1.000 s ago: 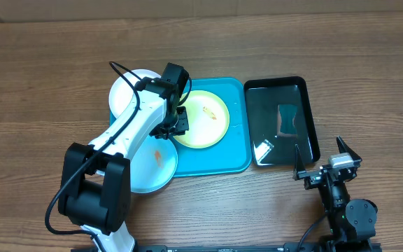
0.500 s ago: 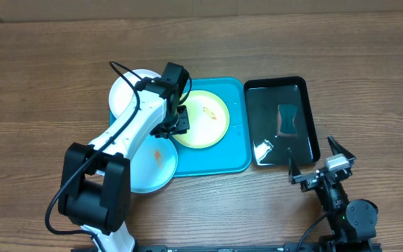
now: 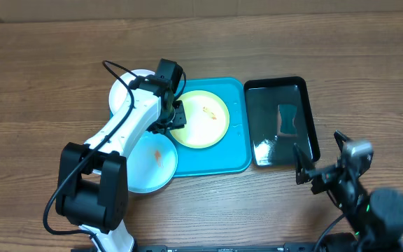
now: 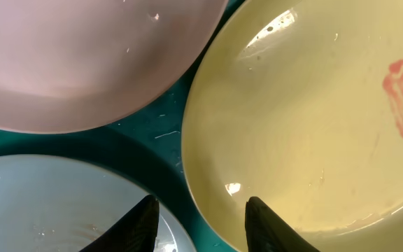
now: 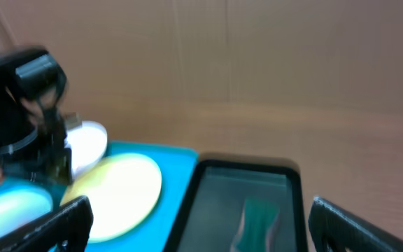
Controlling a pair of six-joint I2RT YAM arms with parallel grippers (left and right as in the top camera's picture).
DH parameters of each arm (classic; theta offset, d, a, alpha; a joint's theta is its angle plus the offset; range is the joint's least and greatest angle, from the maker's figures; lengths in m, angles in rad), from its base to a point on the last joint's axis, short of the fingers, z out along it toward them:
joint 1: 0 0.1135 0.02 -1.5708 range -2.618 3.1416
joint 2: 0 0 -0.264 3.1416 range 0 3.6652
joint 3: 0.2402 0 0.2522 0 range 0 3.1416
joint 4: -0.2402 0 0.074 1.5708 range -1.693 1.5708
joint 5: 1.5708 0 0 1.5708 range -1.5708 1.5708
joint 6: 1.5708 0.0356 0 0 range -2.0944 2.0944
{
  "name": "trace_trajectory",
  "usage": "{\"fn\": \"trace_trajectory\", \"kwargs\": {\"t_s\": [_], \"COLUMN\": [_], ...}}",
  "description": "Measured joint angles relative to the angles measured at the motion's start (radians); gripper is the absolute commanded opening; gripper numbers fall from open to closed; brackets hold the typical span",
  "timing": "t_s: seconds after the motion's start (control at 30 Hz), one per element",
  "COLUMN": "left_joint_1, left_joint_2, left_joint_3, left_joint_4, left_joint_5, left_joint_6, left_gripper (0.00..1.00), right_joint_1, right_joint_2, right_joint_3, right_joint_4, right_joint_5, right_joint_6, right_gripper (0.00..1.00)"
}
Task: Clean dirty plates on tray and stack at the side
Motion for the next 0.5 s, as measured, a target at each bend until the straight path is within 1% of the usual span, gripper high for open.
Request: {"fn": "trace_trajectory", "kwargs": {"t_s": [0.1,0.17,0.2,0.27,0.33,0.4,0.43,0.5], "left_joint_1": [0.011,0.013,0.015,0.015,0.015,0.015,0.015,0.015], "left_joint_2": [0.0,0.0,0.0,0.0,0.0,0.0,0.0,0.0], "left_joint_3": [0.001,0.001,0.001,0.001,0.001,0.001,0.0,-0.002], "left_joint_4": [0.003,0.003,0.003,0.003,0.003,0.004,0.008,0.016], "left_joint_5": [0.001,0.002,0.003,0.003,0.004,0.004,0.004,0.004], "left_joint_6": [0.0,0.0,0.0,0.0,0.0,0.0,0.0,0.0], "left_gripper": [0.41,0.38,0.34,0.33,0.35,0.36,0.37,0.37], "right_joint_1": [0.0,0.0,0.0,0.0,0.0,0.0,0.0,0.0], "right_joint_2": [0.216,0.372,0.43,0.55,0.648,0.724,0.756,0.808], "right_joint_3": [0.22,0.386,0.451,0.585,0.686,0.748,0.762,0.765], "right_joint_4": [-0.192,-0.326,-0.366,-0.459,-0.531,-0.604,-0.623,-0.635], "right_joint_5": [0.004,0.006,0.007,-0.006,-0.035,-0.058,-0.065,-0.079], "right_joint_6": [0.012,0.018,0.019,0.023,0.024,0.025,0.025,0.024], "right_gripper": [1.0,1.0,1.0,1.0,1.0,1.0,0.99,0.93]}}
